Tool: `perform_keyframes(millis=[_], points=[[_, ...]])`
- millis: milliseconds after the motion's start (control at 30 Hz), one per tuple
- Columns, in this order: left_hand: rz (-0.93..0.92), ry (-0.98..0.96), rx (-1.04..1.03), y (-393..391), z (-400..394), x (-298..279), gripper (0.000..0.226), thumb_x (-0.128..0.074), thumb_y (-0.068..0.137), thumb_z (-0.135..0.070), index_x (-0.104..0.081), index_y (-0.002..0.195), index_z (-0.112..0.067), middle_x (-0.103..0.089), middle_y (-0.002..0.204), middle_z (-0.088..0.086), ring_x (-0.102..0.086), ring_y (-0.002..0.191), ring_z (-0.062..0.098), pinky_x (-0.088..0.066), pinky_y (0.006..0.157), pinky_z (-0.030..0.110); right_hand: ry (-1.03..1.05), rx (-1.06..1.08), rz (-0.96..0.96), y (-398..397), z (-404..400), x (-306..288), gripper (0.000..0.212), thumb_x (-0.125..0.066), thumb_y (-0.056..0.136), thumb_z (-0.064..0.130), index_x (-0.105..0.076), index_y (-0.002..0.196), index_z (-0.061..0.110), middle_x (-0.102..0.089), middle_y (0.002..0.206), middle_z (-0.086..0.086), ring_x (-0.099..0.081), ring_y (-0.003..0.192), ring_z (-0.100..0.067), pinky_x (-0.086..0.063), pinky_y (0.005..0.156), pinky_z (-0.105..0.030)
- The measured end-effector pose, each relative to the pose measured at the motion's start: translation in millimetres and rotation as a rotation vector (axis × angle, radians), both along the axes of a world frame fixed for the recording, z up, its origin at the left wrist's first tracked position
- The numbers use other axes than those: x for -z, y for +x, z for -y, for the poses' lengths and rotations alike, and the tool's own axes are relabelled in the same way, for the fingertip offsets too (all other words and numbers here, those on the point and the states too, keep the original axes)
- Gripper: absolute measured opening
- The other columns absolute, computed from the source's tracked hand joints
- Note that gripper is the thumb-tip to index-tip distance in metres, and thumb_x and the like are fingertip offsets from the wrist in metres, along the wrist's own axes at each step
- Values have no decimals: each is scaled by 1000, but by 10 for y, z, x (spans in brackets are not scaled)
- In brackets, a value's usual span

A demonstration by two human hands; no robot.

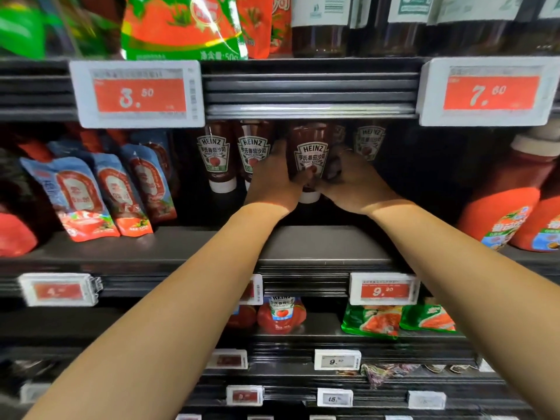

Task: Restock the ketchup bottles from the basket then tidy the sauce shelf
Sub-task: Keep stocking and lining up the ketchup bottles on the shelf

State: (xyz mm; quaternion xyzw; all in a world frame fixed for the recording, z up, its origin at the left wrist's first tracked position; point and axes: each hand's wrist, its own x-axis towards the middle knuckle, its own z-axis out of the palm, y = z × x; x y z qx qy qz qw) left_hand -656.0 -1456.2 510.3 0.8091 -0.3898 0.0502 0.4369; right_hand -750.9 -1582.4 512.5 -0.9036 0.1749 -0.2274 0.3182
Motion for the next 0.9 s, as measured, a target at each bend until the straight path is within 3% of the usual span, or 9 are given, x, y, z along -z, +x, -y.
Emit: perform_keyframes(millis=[100, 200, 267, 367, 467, 567, 733, 900], points=[[102, 20, -56, 14, -34, 28, 47, -70, 92, -35, -53, 130, -13, -68, 125, 7, -63, 117, 26, -48, 101, 38, 44, -19, 43, 62, 25, 74, 47, -76, 87, 37, -56, 127, 20, -72, 111, 5, -69, 97, -11, -58, 88, -35], [138, 27, -78, 23, -134, -14, 35, -72, 90, -31, -63, 118, -12, -73, 113, 2, -69, 105, 18, -49, 94, 26, 164, 20, 110, 36, 45, 190, 48, -78, 87, 25, -53, 128, 18, -71, 106, 5, -68, 95, -9, -57, 88, -33], [249, -31, -139, 52, -264, -95, 28, -71, 89, -28, -67, 113, -14, -75, 106, 1, -71, 96, 18, -45, 85, 19, 262, 24, 167, -8, 64, 231, 53, -78, 85, 10, -51, 130, 12, -69, 101, 5, -67, 93, -3, -55, 87, -27], [472, -87, -291, 190, -485, -225, 37, -62, 88, -33, -65, 120, -15, -70, 116, 11, -65, 108, 32, -49, 92, 34, 303, -8, 276, -38, 39, 165, 69, -81, 81, 3, -43, 138, 11, -68, 111, 6, -66, 96, 8, -50, 81, -9], [565, 57, -399, 366, -596, -235, 68, -63, 81, -46, -51, 142, -18, -47, 148, 17, -38, 138, 44, -34, 111, 55, 98, 16, 351, 1, -48, 58, 101, -88, 75, 19, -25, 153, 19, -55, 142, -2, -56, 125, -5, -45, 99, -12], [573, 116, -358, 461, -602, -143, 94, -70, 73, -53, -35, 154, -20, -30, 159, 18, -25, 144, 48, -26, 113, 64, -168, 91, 266, 83, -132, 11, 121, -90, 66, 37, -13, 159, 28, -39, 154, -9, -42, 140, -26, -35, 114, -33], [578, 86, -281, 601, -579, 0, 102, -74, 73, -56, -29, 158, -22, -23, 163, 16, -15, 149, 46, -21, 117, 62, -199, 73, 241, 230, -197, -22, 111, -90, 69, 27, -22, 157, 30, -40, 152, -11, -43, 139, -30, -40, 113, -43], [603, 86, -292, 696, -578, 31, 99, -73, 75, -58, -30, 157, -24, -24, 163, 11, -10, 150, 47, -14, 121, 58, -257, 145, 226, 294, -204, -19, 110, -91, 69, 30, -25, 156, 30, -48, 146, -14, -50, 132, -33, -43, 107, -42]])
